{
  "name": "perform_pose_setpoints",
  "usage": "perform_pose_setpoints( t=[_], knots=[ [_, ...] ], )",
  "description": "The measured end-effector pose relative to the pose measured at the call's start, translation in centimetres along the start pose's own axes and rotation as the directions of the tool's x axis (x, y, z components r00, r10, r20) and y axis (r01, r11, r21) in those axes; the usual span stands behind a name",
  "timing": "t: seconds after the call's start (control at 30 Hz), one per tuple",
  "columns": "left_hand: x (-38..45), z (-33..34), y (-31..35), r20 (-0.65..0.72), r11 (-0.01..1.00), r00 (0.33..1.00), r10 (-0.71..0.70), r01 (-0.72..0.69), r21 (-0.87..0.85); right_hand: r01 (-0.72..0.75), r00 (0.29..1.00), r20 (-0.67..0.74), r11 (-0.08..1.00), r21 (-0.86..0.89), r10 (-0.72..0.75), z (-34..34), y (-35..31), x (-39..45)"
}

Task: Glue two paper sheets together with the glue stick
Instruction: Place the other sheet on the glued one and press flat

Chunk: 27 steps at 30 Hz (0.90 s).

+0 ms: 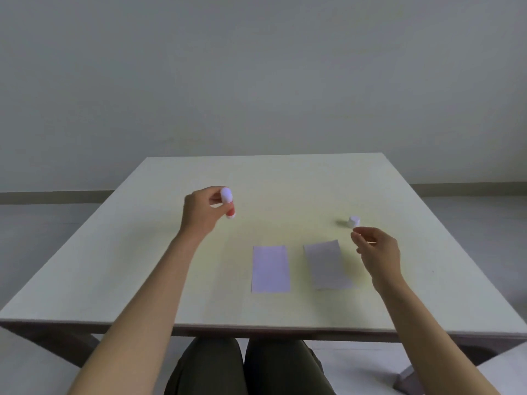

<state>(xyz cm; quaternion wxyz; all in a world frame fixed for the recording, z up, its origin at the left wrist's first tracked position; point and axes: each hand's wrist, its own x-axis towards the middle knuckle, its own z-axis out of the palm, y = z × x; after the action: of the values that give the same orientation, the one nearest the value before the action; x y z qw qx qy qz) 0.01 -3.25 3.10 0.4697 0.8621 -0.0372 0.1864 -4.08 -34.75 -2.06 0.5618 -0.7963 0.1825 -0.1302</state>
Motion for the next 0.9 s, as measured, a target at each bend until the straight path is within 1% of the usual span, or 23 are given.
perform_pose_setpoints(
  t=[0.07,0.13,0.23,0.4,0.53,0.7,0.83,0.9],
  knots=[
    [0.7,-0.5,-1.3,0.023,0.996,0.999,-0.036,0.034,0.078,0.01,1.0,0.021,0.995,-0.099,-0.008,0.2,0.7,0.6],
    [1.2,-0.8,-2.6,0.011,0.987,0.996,-0.084,0.082,0.137,0.02,0.996,0.084,0.983,-0.183,-0.005,0.7,1.1,1.0],
    [1.7,-0.8,-4.0,0.0,0.978,0.988,-0.153,0.151,0.145,0.063,0.99,0.142,0.96,-0.271,-0.024,1.2,1.4,1.5],
    [1.8,0.0,-4.9,0.037,0.971,0.981,-0.192,0.184,0.155,0.114,0.978,0.204,0.924,-0.365,-0.04,1.6,1.2,1.9],
    [1.8,0.2,-5.2,0.062,0.969,0.982,-0.178,0.163,0.187,0.144,0.979,0.193,0.902,-0.406,-0.07,2.1,1.3,1.7],
    [2.0,0.5,-5.2,0.132,0.976,0.976,-0.173,0.152,0.154,0.143,0.983,0.164,0.89,-0.433,-0.078,2.4,1.2,1.6],
    [2.1,0.8,-5.9,0.123,0.977,0.98,-0.157,0.137,0.161,0.148,0.982,0.177,0.875,-0.462,-0.073,2.3,1.1,1.8],
    [2.0,0.9,-6.2,0.112,0.978,0.981,-0.158,0.14,0.157,0.148,0.981,0.182,0.882,-0.447,-0.072,2.1,1.0,2.0]
  ],
)
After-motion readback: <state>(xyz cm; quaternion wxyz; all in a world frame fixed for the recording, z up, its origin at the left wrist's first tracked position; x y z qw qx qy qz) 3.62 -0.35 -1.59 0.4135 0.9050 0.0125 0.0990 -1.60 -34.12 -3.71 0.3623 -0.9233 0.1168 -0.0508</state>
